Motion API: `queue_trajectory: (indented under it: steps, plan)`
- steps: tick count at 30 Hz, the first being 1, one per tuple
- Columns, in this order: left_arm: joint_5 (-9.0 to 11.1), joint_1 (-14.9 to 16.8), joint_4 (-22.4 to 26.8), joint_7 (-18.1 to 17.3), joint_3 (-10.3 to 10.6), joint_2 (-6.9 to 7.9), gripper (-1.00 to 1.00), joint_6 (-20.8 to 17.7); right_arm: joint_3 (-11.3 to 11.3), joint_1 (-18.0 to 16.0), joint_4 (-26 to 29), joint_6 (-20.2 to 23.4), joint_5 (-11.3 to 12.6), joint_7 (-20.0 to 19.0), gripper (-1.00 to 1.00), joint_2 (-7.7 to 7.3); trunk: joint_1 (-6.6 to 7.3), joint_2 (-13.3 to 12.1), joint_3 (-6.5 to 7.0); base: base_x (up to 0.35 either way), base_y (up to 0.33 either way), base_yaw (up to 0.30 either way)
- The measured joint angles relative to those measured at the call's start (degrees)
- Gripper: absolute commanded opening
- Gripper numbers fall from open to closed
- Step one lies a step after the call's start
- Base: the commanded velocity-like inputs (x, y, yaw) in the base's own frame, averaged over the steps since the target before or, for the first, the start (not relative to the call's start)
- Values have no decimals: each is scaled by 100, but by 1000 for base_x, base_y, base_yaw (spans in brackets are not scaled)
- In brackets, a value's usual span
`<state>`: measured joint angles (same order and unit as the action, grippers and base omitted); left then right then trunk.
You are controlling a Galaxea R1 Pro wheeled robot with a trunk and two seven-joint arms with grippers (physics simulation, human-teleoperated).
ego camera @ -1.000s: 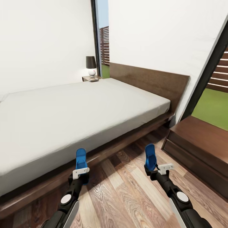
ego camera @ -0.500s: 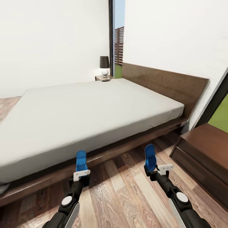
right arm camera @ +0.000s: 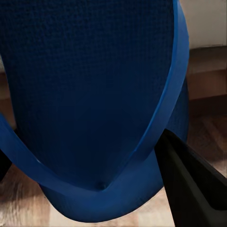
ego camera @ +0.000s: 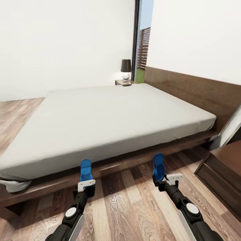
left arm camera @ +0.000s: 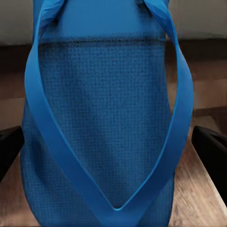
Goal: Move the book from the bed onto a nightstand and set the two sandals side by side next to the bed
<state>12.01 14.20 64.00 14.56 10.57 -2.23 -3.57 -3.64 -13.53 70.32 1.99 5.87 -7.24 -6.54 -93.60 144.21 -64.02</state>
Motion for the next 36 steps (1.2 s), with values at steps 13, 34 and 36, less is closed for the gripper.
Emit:
queue_trajectory:
  steps: [13, 34, 36]
  plan:
    - [8, 0, 20, 8, -13, -68, -100, 2, 9, 0, 6, 39, -17, 5, -100, -18, 0, 0, 0, 0, 0, 278]
    - [72, 55, -216, 7, -158, -14, -100, -90, -39, 2, 35, 77, -81, 18, -100, -1, -29, 14, -243, 0, 0, 160]
    - [79, 68, -303, 8, -194, -47, -100, -200, -93, 2, 40, 58, -87, 24, -100, 6, -34, 17, -288, 0, 0, 0]
